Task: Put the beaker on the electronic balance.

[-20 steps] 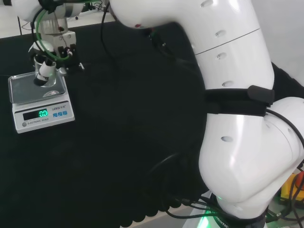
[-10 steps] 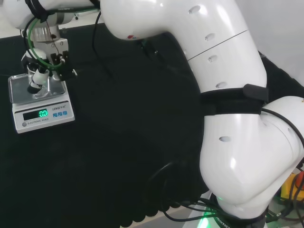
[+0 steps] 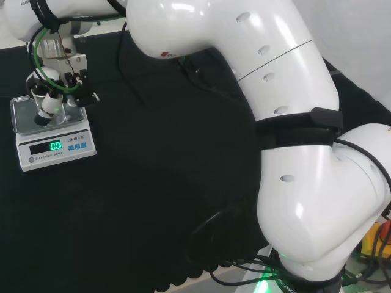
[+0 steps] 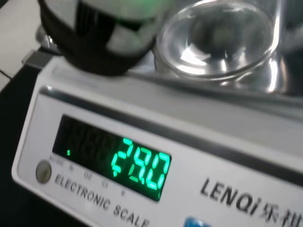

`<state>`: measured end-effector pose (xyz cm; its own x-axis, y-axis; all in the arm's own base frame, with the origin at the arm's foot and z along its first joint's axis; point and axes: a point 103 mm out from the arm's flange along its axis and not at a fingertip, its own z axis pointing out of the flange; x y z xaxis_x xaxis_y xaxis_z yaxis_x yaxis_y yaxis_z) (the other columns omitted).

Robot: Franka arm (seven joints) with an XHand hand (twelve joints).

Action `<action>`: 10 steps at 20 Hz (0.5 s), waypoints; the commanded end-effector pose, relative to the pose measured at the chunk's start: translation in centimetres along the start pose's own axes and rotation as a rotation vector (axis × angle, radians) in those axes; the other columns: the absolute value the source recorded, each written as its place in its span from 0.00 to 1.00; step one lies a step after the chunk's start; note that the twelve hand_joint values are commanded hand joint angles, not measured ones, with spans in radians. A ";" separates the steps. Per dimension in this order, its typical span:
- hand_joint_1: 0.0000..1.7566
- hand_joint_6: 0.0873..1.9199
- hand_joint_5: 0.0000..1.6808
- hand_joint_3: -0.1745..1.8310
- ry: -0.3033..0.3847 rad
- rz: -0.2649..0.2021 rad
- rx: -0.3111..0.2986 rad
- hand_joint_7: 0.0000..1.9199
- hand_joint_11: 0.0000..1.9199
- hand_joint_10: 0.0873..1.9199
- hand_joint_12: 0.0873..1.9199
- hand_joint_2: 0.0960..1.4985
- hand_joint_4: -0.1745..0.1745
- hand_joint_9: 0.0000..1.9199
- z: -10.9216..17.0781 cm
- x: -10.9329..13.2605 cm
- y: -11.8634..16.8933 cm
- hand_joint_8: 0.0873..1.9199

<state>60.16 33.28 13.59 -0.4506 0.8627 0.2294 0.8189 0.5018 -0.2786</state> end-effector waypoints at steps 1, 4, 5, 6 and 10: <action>0.56 0.22 0.06 0.48 0.021 -0.016 -0.053 0.20 0.19 0.45 0.71 0.29 0.44 0.27 -3.2 0.0 -1.0 0.52; 0.50 0.05 0.05 0.40 0.037 -0.014 -0.116 0.13 0.07 0.45 0.77 0.31 0.51 0.19 -5.5 -0.3 -2.2 0.47; 0.49 0.02 0.04 0.38 0.042 -0.015 -0.140 0.11 0.05 0.45 0.78 0.31 0.52 0.17 -6.3 -0.3 -2.6 0.45; 0.49 0.00 0.04 0.38 0.045 -0.014 -0.156 0.09 0.04 0.45 0.78 0.32 0.53 0.16 -7.0 -0.4 -3.0 0.45; 0.48 0.00 0.03 0.36 0.041 -0.001 -0.202 0.08 0.03 0.45 0.78 0.32 0.55 0.15 -9.5 -0.7 -5.0 0.44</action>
